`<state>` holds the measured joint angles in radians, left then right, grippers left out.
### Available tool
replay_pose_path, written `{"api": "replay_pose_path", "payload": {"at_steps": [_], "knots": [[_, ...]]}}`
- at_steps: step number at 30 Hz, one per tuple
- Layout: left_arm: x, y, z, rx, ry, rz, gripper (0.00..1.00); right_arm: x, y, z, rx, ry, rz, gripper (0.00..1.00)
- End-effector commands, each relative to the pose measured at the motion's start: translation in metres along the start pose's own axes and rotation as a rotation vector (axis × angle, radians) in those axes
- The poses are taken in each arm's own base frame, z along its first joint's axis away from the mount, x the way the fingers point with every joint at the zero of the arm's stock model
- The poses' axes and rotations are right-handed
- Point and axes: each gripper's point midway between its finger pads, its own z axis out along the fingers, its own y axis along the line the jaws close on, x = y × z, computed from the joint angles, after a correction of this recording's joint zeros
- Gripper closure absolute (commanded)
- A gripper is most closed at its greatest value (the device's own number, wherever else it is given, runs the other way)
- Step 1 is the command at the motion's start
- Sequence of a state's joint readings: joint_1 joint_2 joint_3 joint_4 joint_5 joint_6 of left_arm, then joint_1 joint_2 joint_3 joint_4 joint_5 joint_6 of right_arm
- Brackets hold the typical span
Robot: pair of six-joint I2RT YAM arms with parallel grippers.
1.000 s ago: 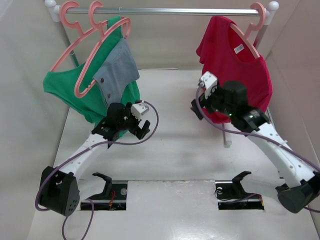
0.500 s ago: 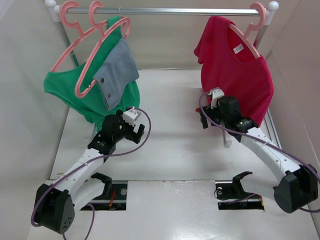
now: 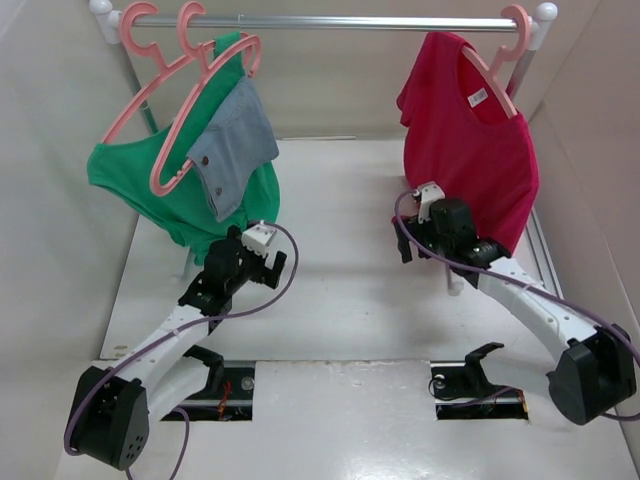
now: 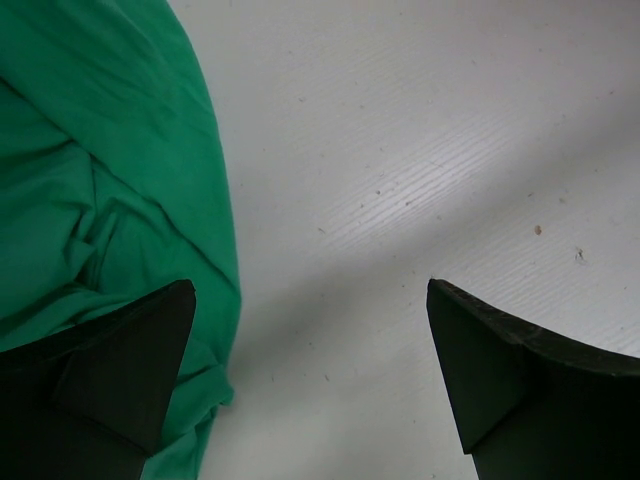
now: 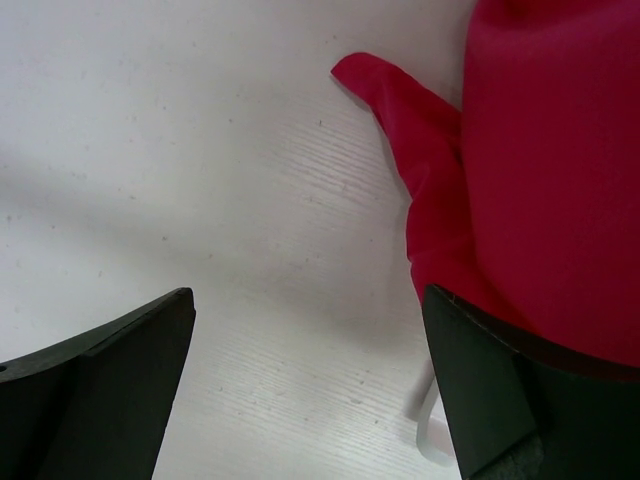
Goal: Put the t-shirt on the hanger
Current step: Hang the hanger with tshirt onto the clothesline
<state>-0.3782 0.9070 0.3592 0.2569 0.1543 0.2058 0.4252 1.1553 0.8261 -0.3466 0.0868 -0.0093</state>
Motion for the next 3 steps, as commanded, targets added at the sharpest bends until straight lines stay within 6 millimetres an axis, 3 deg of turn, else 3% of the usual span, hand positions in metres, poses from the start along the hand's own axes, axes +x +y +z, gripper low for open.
{"api": "replay_pose_path", "payload": {"at_steps": [1,3], "knots": [[-0.0168,0.0016,0.0002,-0.012,-0.076,-0.009,0.00,-0.0111,-0.0015,-0.0078,0.016,-0.069,0.025,0.00],[-0.0191,0.0020,0.0004,-0.013,-0.085,-0.008,0.00,-0.0163,-0.0017,-0.0108,0.015,-0.091,0.027,0.00]]}}
